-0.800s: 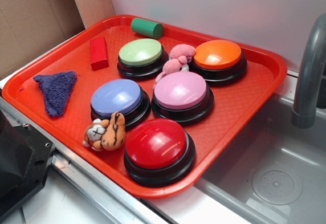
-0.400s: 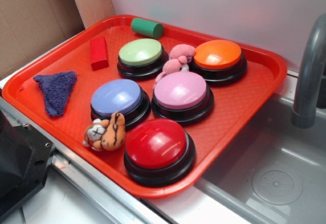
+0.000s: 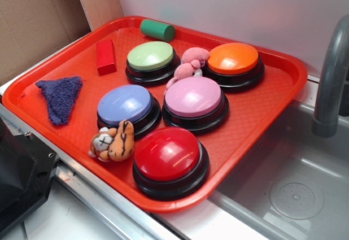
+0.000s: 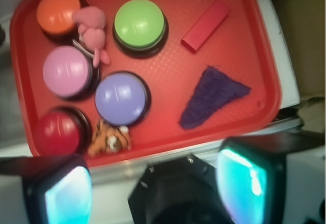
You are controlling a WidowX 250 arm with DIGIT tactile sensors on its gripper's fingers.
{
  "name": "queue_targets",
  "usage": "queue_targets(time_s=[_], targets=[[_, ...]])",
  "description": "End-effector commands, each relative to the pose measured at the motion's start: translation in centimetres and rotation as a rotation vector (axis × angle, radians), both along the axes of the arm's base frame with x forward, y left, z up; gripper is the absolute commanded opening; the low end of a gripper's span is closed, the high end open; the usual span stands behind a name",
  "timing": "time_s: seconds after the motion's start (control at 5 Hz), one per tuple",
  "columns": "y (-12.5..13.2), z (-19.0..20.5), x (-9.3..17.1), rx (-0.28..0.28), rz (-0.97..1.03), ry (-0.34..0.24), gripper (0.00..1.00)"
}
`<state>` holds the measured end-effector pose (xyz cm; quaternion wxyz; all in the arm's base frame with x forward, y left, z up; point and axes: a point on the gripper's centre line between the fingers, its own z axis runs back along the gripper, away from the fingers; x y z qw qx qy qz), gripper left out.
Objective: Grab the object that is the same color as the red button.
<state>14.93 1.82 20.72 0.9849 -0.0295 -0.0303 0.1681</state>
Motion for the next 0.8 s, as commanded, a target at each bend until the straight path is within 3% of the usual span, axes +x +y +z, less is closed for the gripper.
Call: queue_targets(time_s=[0.0,0.2,0.6], targets=[[6.6,-3.4,3.9,-0.044,0.458,-0.053,1.00],[8.5,-5.9,5.4,-0.046,0.654,-0.051,1.00],[11.1,-10.1,8.3,-0.076,0.802,-0.098,1.00]])
